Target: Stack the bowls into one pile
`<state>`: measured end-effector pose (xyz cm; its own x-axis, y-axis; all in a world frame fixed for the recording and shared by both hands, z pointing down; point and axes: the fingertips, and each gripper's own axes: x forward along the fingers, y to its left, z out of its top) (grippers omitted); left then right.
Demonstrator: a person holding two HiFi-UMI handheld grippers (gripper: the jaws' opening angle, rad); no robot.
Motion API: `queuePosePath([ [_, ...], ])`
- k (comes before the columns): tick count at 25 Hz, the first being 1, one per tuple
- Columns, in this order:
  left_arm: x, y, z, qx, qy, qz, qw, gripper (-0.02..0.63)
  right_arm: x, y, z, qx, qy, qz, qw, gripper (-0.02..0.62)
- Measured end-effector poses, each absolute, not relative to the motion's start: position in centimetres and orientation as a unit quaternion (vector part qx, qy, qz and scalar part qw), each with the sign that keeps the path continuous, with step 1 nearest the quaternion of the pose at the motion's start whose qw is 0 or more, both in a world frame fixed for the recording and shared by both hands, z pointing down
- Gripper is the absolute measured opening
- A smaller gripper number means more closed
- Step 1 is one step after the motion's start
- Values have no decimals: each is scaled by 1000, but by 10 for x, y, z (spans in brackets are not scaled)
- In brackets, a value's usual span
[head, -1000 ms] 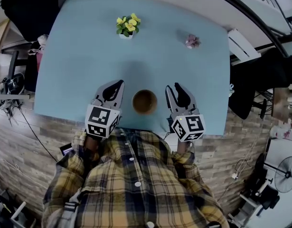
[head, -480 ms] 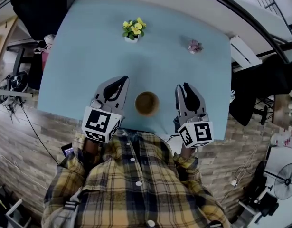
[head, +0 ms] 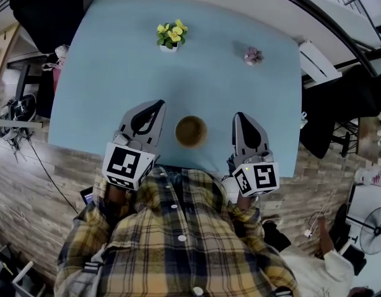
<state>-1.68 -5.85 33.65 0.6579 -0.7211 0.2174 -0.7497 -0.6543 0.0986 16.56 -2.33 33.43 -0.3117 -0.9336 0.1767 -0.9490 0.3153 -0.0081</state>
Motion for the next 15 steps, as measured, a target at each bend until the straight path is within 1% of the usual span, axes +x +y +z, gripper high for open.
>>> queuePosePath([
  [15,-13,-68,354,906,-400,92,104,-9,179,-24,354,603,-789,83,84,2],
])
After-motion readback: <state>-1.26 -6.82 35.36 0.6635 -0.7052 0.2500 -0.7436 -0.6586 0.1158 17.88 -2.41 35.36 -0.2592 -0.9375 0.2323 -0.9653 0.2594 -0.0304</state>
